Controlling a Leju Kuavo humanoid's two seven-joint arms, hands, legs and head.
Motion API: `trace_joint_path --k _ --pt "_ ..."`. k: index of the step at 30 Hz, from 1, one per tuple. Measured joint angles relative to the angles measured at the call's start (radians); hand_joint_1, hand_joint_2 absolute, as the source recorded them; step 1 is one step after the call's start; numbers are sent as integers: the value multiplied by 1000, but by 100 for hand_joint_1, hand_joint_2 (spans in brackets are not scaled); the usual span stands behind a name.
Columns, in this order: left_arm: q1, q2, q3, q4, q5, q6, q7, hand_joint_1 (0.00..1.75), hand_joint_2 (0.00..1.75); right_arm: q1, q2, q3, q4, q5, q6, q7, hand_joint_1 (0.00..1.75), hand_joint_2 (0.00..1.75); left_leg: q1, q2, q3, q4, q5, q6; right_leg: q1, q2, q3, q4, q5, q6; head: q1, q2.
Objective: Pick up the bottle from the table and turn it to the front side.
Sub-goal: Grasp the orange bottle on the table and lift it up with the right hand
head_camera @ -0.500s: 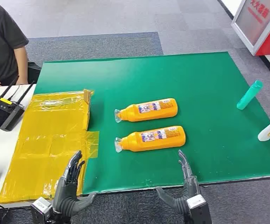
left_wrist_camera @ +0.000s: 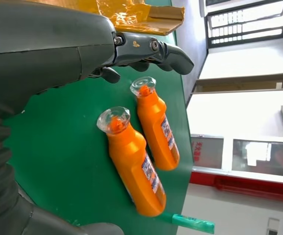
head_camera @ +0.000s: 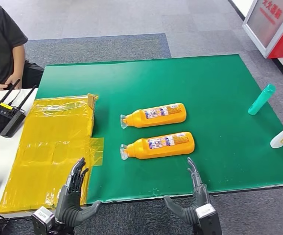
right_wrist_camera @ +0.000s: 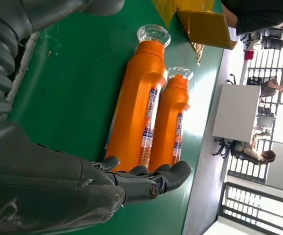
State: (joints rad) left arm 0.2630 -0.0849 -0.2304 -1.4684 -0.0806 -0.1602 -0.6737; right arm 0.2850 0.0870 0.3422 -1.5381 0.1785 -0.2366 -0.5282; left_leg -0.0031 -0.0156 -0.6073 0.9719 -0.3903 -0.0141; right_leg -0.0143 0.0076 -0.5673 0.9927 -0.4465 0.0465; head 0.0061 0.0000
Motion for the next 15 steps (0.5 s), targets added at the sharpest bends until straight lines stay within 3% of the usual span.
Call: trace_joint_path --k 8,12,15 --pt "0 -1 2 0 -3 0 0 0 175 0 0 -1 -6 48 -40 5 0 175 0 0 0 0 0 0 0 0 0 0 0 0 0 0" --pt "0 -1 11 1 -7 -2 0 0 175 0 -8 -2 -37 152 -102 35 0 175 0 0 0 0 0 0 0 0 0 0 0 0 0 0" --pt "-2 0 28 5 -13 -22 -2 0 175 -13 -32 -4 -76 283 -111 113 0 175 0 0 0 0 0 0 0 0 0 0 0 0 0 0"
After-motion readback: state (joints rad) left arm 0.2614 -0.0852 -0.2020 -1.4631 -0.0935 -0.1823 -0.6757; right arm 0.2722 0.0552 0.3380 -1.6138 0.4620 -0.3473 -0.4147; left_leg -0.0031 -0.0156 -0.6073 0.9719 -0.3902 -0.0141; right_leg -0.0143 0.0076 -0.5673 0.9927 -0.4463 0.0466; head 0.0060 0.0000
